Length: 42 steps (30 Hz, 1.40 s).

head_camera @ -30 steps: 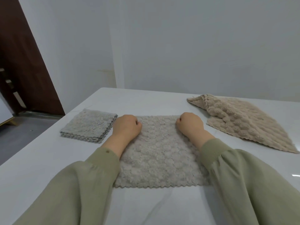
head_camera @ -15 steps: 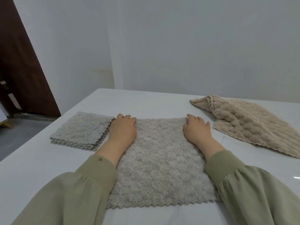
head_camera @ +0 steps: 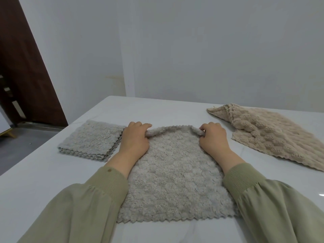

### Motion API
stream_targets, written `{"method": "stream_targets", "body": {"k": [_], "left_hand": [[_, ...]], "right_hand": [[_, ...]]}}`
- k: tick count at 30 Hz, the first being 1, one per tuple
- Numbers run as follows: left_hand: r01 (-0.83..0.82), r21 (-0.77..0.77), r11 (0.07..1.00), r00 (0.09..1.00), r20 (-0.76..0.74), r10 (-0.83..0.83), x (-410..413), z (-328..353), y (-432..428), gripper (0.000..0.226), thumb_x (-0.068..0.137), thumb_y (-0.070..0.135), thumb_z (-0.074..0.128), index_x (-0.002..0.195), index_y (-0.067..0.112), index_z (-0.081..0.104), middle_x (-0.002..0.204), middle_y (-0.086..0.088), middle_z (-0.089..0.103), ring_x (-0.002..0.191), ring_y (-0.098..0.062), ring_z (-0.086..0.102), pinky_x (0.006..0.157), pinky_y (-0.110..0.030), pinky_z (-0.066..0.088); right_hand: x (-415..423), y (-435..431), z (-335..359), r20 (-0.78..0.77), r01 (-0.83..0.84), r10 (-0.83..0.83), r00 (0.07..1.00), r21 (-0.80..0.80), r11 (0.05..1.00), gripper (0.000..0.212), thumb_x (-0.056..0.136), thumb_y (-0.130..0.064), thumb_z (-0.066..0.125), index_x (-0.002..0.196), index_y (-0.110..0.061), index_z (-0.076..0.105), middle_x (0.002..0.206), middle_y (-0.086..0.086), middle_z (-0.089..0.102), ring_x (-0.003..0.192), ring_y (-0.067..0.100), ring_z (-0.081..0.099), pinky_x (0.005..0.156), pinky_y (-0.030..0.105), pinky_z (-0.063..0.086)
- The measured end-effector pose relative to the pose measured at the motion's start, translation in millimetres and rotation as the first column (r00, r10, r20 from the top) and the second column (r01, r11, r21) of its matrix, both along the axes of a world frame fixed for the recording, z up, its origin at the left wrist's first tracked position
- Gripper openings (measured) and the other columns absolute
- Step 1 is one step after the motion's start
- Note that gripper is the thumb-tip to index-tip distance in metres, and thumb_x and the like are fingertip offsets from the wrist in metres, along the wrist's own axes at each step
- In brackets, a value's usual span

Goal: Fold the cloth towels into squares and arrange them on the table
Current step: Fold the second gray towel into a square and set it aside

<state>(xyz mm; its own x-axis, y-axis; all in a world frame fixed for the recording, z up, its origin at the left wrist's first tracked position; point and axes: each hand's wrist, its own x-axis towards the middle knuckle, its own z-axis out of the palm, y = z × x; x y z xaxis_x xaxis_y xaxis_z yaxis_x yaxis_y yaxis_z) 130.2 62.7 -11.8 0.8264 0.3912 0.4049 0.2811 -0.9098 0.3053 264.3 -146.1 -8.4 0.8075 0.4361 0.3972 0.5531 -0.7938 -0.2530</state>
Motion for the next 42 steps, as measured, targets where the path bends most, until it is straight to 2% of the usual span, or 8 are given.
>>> {"method": "stream_targets", "body": {"k": [5, 9, 16, 21, 23, 28, 36, 42], "left_hand": [[-0.064, -0.044, 0.997, 0.998, 0.005, 0.064, -4, 6, -3, 0.023, 0.086, 0.028, 0.058, 0.102, 0.015, 0.067, 0.093, -0.002, 0.060, 0.097, -0.022, 0.051, 0.074, -0.032, 0.038], [-0.060, -0.091, 0.994, 0.997, 0.045, 0.064, -6, 7, -7, 0.031, 0.089, 0.043, 0.055, 0.077, 0.014, 0.058, 0.076, 0.002, 0.052, 0.078, -0.017, 0.048, 0.061, -0.029, 0.027], [-0.034, -0.168, 0.985, 0.994, 0.101, 0.052, -7, 9, -8, 0.010, 0.086, 0.014, 0.050, 0.078, 0.017, 0.055, 0.080, 0.002, 0.055, 0.081, -0.020, 0.049, 0.065, -0.030, 0.035], [-0.214, -0.016, 0.977, 0.967, 0.137, 0.215, -10, 10, -2, 0.014, 0.088, 0.017, 0.054, 0.093, 0.013, 0.067, 0.094, -0.005, 0.060, 0.093, -0.023, 0.050, 0.071, -0.030, 0.035], [-0.251, -0.054, 0.966, 0.953, 0.162, 0.257, -12, 12, -3, 0.017, 0.090, 0.018, 0.054, 0.096, 0.014, 0.069, 0.096, -0.006, 0.063, 0.090, -0.022, 0.051, 0.068, -0.028, 0.033], [-0.286, -0.217, 0.933, 0.907, 0.254, 0.337, -16, 14, -7, 0.019, 0.092, 0.022, 0.052, 0.095, 0.017, 0.071, 0.084, -0.001, 0.070, 0.068, -0.014, 0.048, 0.056, -0.024, 0.031], [-0.059, -0.517, 0.854, 0.904, 0.336, 0.265, -12, 9, -5, 0.017, 0.093, 0.014, 0.051, 0.090, 0.021, 0.065, 0.071, 0.004, 0.068, 0.058, -0.010, 0.066, 0.059, -0.031, 0.054], [0.036, -0.544, 0.838, 0.926, 0.335, 0.177, -10, 7, -3, 0.021, 0.091, 0.007, 0.049, 0.097, 0.018, 0.066, 0.084, 0.002, 0.070, 0.072, -0.006, 0.068, 0.068, -0.024, 0.053]], "right_hand": [[1, -3, 0, 0.037, 0.022, -0.026, 0.999, 0.123, 0.992, 0.014, 0.071, 0.003, 0.052, 0.081, -0.003, 0.058, 0.079, 0.006, 0.044, 0.086, 0.032, 0.045, 0.065, 0.035, 0.031], [0, -4, 1, 0.019, 0.056, -0.062, 0.998, 0.239, 0.969, 0.011, 0.072, 0.003, 0.051, 0.073, -0.007, 0.045, 0.073, 0.007, 0.047, 0.077, 0.030, 0.046, 0.058, 0.036, 0.033], [-1, -6, 0, -0.035, 0.097, -0.091, 0.995, 0.290, 0.952, 0.014, 0.080, 0.006, 0.041, 0.074, -0.007, 0.039, 0.061, 0.000, 0.037, 0.062, 0.026, 0.040, 0.047, 0.032, 0.020], [-1, -9, 3, 0.075, 0.110, -0.138, 0.988, 0.300, 0.948, 0.017, 0.076, 0.005, 0.048, 0.062, -0.004, 0.046, 0.069, 0.003, 0.037, 0.073, 0.029, 0.044, 0.052, 0.030, 0.021], [-2, -10, 6, 0.138, 0.116, -0.162, 0.977, 0.295, 0.949, 0.010, 0.076, 0.004, 0.052, 0.069, 0.001, 0.059, 0.075, 0.007, 0.041, 0.080, 0.031, 0.047, 0.059, 0.030, 0.025], [-2, -15, 12, 0.064, 0.176, -0.200, 0.978, 0.275, 0.945, 0.027, 0.083, -0.008, 0.050, 0.057, -0.008, 0.043, 0.053, 0.001, 0.038, 0.057, 0.027, 0.041, 0.046, 0.029, 0.016], [0, -11, 12, -0.048, 0.201, -0.197, 0.979, 0.372, 0.906, 0.023, 0.088, -0.011, 0.047, 0.067, -0.006, 0.055, 0.056, 0.000, 0.046, 0.052, 0.016, 0.041, 0.045, 0.024, 0.021], [-1, -11, 14, -0.112, 0.197, -0.165, 0.980, 0.409, 0.891, 0.024, 0.086, -0.006, 0.047, 0.062, -0.006, 0.053, 0.054, 0.007, 0.051, 0.051, 0.019, 0.041, 0.045, 0.022, 0.024]]}}
